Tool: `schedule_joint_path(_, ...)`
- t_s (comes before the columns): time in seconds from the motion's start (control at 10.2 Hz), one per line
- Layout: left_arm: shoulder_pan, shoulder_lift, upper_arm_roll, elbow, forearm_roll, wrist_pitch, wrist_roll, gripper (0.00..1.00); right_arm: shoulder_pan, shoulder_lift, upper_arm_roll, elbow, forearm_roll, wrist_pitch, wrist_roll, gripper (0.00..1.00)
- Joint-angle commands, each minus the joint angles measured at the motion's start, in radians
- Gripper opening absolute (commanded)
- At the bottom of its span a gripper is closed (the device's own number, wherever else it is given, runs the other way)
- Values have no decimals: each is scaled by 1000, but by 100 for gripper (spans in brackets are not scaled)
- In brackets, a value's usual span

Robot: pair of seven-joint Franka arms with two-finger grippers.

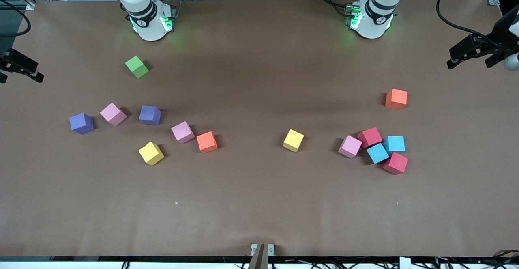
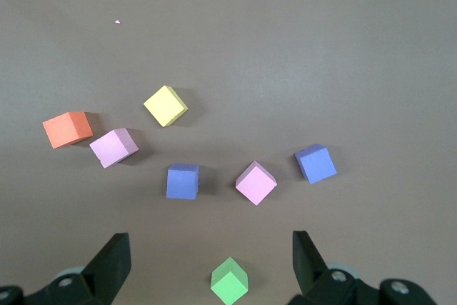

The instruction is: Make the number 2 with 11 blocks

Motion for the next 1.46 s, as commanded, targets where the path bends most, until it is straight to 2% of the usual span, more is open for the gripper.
schedule_joint_path(0.0, -11, -6, 8, 8, -7, -20, 14, 100, -17, -1, 18, 4, -10, -10, 11, 100)
schedule_joint_path(0.2, -25, -3, 9, 6, 22, -29, 5, 100, -17, -1, 18, 4, -10, -10, 11, 100)
schedule_joint_path(0.39, -89, 69, 13, -9, 22, -28, -2, 100, -17, 1, 18, 3, -10, -10, 11, 100)
schedule_joint_path(0.49, -162, 118, 16, -9, 18, -1, -68, 100, -17, 10, 18, 2, -10, -7, 11, 100)
schedule_joint_path(0.68, -273, 217, 20, -11, 9, 83, -351, 100, -20, 75, 18, -1, 3, 7, 12, 100)
schedule_joint_path(0.88, -363, 332, 20, -5, -21, 209, -630, 100, -17, 181, 20, 2, 4, 36, -1, 100)
schedule_joint_path(0.98, -411, 389, 20, -5, -24, 284, -762, 100, -5, 241, 23, 1, 33, 57, -7, 100)
schedule_joint_path(1.07, -445, 447, 20, -1, -24, 367, -886, 100, 10, 302, 23, 2, 102, 68, -29, 100)
schedule_joint_path(1.17, -471, 500, 20, 0, -36, 444, -979, 100, 25, 362, 23, 6, 137, 111, -43, 100)
schedule_joint_path(1.37, -497, 583, 20, 2, -71, 602, -1198, 100, 114, 445, 21, 3, 125, 235, -46, 100)
